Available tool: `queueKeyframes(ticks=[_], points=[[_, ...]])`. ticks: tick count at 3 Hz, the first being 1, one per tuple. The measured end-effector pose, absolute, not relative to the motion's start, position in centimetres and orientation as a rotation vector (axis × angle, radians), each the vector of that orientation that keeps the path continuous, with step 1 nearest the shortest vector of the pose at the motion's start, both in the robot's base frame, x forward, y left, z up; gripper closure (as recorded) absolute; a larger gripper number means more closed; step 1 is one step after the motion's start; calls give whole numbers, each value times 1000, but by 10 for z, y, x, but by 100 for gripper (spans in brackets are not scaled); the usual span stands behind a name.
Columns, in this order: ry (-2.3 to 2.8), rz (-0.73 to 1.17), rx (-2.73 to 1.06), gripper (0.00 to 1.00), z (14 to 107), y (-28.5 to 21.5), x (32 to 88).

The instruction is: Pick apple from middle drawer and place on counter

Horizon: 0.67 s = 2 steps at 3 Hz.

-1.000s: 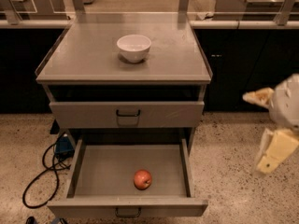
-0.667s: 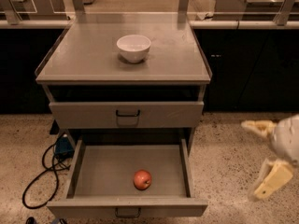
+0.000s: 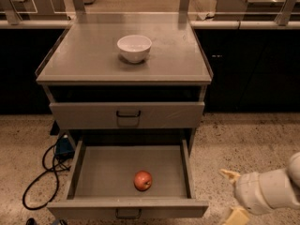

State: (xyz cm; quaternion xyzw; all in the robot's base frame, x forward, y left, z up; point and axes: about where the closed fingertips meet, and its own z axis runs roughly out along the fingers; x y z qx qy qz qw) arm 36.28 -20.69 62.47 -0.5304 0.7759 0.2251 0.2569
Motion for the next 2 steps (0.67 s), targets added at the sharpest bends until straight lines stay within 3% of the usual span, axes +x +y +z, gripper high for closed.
queueKeyframes(ticks=[2], points=[[2179, 575, -1475, 0, 537, -156, 407]])
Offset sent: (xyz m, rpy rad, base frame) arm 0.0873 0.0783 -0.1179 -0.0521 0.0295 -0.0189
